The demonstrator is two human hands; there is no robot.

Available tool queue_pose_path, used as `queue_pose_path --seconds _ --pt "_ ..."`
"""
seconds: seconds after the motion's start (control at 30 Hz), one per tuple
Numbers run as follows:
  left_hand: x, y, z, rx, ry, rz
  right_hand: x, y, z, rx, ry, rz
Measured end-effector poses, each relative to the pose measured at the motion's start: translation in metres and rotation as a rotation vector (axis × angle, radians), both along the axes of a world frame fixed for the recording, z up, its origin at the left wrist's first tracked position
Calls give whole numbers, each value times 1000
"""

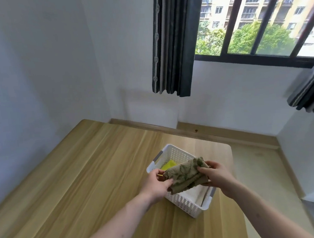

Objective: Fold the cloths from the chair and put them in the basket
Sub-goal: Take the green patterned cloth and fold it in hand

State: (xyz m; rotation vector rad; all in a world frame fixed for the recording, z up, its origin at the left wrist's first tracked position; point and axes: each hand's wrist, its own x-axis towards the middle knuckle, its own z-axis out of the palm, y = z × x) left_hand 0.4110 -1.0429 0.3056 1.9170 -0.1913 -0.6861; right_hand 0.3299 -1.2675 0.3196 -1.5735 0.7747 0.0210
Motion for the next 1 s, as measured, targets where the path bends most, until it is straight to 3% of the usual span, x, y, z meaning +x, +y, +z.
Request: queue_pose_path --seconds 0.3,0.53,0.73,1.0 --pt "92 -58 -42 487 -202 -165 109 -39 -86 -175 163 28" --pt "137 -84 -74 851 -322 -437 165 -38 -155 -214 285 45" --pt "157 -91 -92 1007 -409 -569 193 -34 -186 -245 345 113" --pt "157 -94 -99 975 -567 -650 207 -26 -196 -416 353 191"
